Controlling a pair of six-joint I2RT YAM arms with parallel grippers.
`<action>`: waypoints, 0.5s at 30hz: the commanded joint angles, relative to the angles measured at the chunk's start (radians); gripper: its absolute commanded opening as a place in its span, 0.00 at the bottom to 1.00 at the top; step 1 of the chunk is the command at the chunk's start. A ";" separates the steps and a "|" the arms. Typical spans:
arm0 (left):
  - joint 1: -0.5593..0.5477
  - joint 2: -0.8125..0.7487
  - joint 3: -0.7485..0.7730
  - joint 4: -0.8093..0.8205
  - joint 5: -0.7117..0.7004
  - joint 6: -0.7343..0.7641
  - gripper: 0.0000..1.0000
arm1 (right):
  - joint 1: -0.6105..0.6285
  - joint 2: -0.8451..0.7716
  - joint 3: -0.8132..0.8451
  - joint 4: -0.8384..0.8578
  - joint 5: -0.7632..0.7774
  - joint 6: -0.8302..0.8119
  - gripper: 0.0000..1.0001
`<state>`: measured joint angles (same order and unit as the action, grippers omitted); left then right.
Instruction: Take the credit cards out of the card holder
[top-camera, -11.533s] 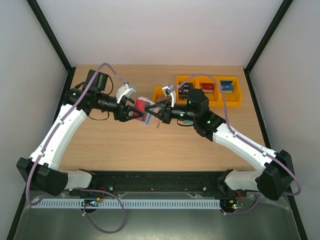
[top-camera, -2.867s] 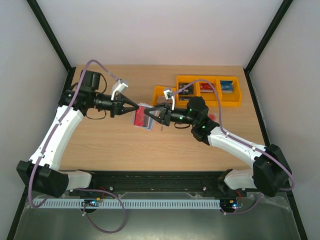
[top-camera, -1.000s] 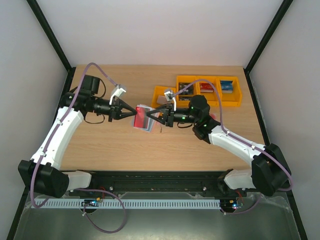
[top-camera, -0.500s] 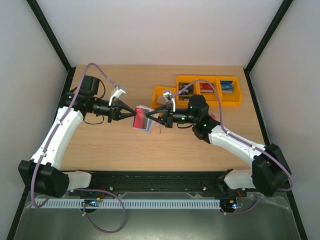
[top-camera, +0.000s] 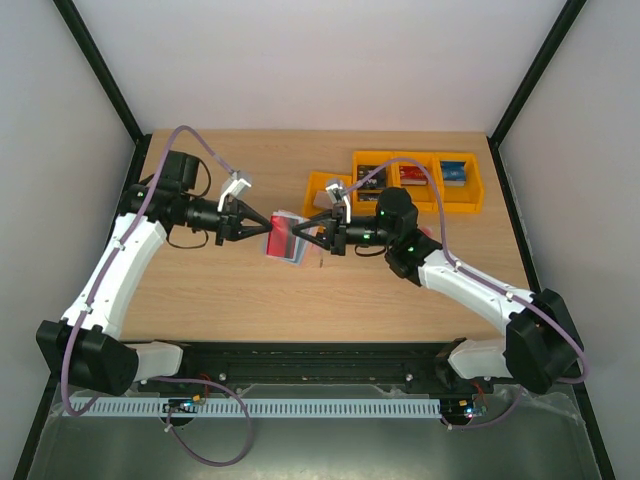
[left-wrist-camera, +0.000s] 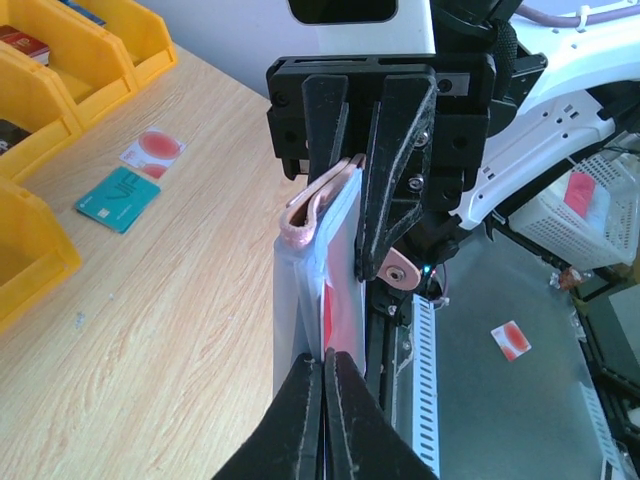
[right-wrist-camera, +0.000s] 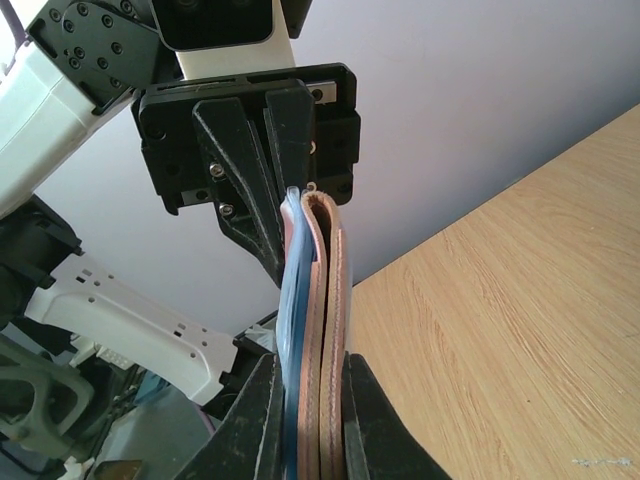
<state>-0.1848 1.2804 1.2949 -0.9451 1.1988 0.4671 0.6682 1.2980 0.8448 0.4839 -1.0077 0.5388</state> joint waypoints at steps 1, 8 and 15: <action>0.014 -0.016 -0.008 0.104 -0.033 -0.074 0.06 | -0.005 0.015 0.017 0.033 -0.095 0.047 0.02; -0.012 -0.001 0.000 0.168 -0.067 -0.154 0.18 | 0.007 0.030 0.034 0.035 -0.094 0.041 0.02; -0.018 -0.002 -0.013 0.156 -0.090 -0.153 0.02 | 0.007 0.016 0.029 0.041 -0.096 0.038 0.02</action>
<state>-0.2031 1.2804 1.2892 -0.8188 1.1423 0.3183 0.6640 1.3300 0.8448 0.4969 -1.0386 0.5774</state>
